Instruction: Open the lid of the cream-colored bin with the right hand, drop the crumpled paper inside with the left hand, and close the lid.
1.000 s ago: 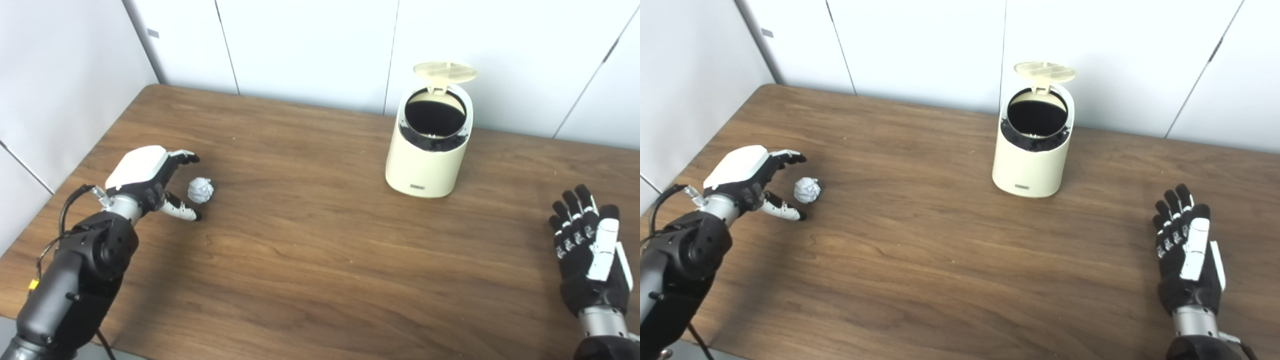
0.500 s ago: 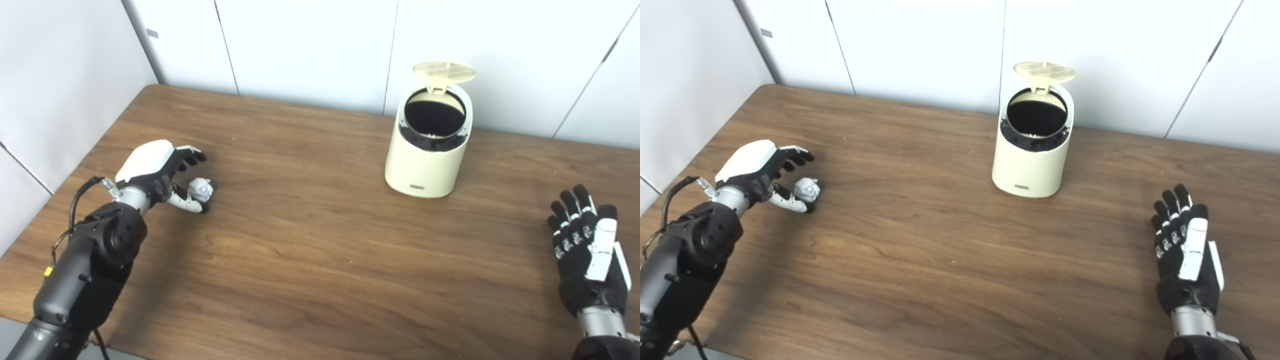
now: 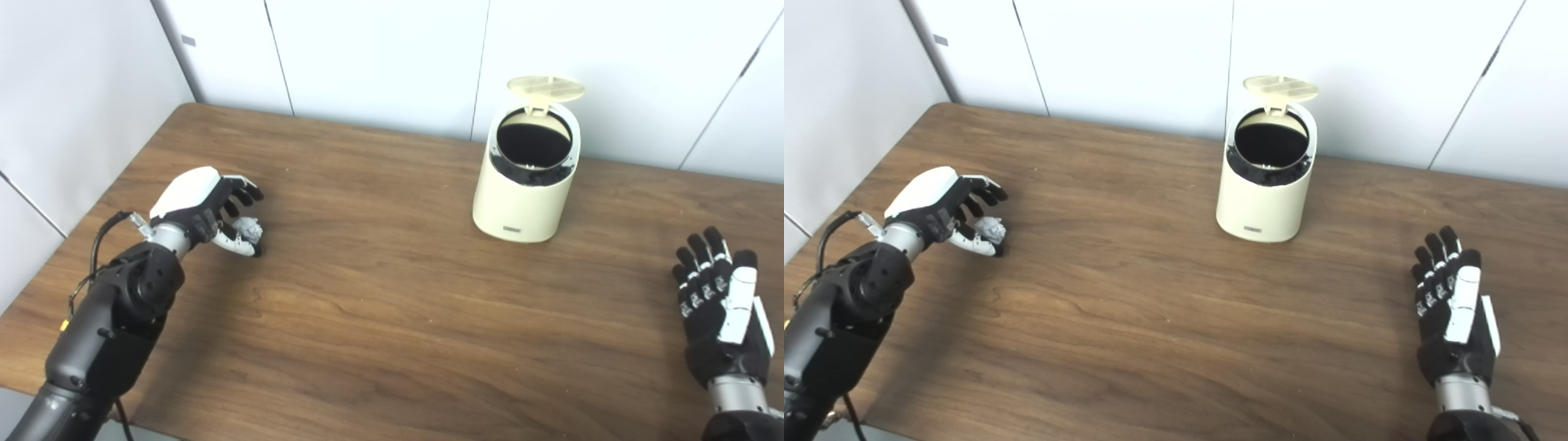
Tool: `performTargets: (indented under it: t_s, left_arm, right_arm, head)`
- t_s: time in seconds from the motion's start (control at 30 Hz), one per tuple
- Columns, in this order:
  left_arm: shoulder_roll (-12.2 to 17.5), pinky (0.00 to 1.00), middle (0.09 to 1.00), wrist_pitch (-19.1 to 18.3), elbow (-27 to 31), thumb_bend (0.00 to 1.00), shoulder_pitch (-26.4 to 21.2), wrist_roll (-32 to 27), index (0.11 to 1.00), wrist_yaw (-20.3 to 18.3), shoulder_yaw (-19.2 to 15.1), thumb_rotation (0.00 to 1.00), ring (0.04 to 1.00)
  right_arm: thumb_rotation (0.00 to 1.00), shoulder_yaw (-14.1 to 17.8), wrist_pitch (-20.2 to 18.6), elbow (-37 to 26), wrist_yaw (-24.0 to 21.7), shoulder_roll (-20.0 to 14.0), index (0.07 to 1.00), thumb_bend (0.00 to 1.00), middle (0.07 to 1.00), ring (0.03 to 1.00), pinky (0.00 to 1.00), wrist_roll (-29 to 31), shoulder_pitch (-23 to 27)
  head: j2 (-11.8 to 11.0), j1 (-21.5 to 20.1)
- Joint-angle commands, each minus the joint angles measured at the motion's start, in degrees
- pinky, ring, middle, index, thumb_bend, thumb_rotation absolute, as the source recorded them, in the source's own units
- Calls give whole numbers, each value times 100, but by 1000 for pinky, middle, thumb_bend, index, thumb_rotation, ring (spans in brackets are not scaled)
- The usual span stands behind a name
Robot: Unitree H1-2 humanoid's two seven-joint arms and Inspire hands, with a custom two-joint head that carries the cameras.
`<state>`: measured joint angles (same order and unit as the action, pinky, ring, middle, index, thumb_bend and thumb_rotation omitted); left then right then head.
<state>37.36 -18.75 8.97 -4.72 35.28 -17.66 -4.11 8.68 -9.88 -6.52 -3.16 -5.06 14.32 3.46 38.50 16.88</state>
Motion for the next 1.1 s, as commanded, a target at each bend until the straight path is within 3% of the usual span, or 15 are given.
performTargets:
  t_s: [0.0, 0.33, 0.37, 0.4, 0.5, 0.83, 1.07]
  left_arm:
    - [238, 511, 692, 124, 94, 833, -109, -17, 687, 141, -93, 0, 609]
    - [407, 504, 611, -192, 87, 759, -202, 24, 630, -233, 100, 0, 557]
    - [412, 501, 596, -219, 86, 638, -219, 21, 563, -270, 119, 17, 544]
    - [415, 491, 522, -257, 91, 567, -237, 27, 537, -310, 138, 7, 527]
    - [406, 473, 493, -339, 88, 510, -277, 27, 511, -351, 173, 0, 437]
    - [509, 491, 533, -431, 66, 499, -357, 204, 445, -393, 417, 0, 463]
    - [486, 477, 527, -198, 89, 500, -353, 87, 448, -295, 401, 0, 454]
  right_arm:
    - [1000, 25, 87, -178, -40, -38, 986, 452, 971, 973, 1000, 74, 182]
    - [1000, 72, 153, -142, -106, -65, 972, 470, 957, 958, 999, 207, 197]
    - [1000, 74, 152, -136, -125, -73, 973, 473, 961, 963, 1000, 239, 200]
    - [1000, 72, 160, -125, -154, -86, 972, 475, 962, 964, 1000, 268, 200]
    - [983, 86, 143, -147, -196, -89, 978, 498, 965, 966, 1000, 359, 172]
    - [979, 119, 238, -75, -310, -152, 966, 545, 949, 962, 1000, 466, 160]
    - [997, 110, 279, -70, -270, -121, 959, 528, 939, 960, 998, 405, 172]
  head:
    - [18, 6]
    - [38, 25]
    - [52, 32]
    - [52, 32]
    - [52, 32]
    - [137, 51]
    - [115, -119]
